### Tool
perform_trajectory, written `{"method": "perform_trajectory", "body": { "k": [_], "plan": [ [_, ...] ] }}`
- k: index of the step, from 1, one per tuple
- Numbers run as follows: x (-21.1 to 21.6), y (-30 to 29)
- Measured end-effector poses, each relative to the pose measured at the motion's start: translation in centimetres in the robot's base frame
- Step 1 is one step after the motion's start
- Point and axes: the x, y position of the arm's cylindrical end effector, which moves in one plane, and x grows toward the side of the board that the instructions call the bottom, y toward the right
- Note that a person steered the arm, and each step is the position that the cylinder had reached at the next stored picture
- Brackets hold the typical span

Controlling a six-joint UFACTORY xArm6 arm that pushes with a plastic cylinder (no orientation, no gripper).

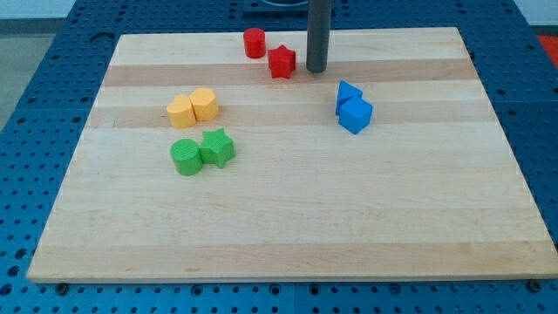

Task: Push the red star towards red circle

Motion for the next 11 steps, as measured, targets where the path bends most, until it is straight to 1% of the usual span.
{"method": "perform_trajectory", "body": {
  "k": [2,4,5,6,7,11],
  "plan": [
    [0.7,-1.1],
    [1.0,-5.3],
    [1.0,-5.6],
    [2.9,-5.6],
    [3.1,-5.8],
    [-0.5,-6.7]
  ]
}}
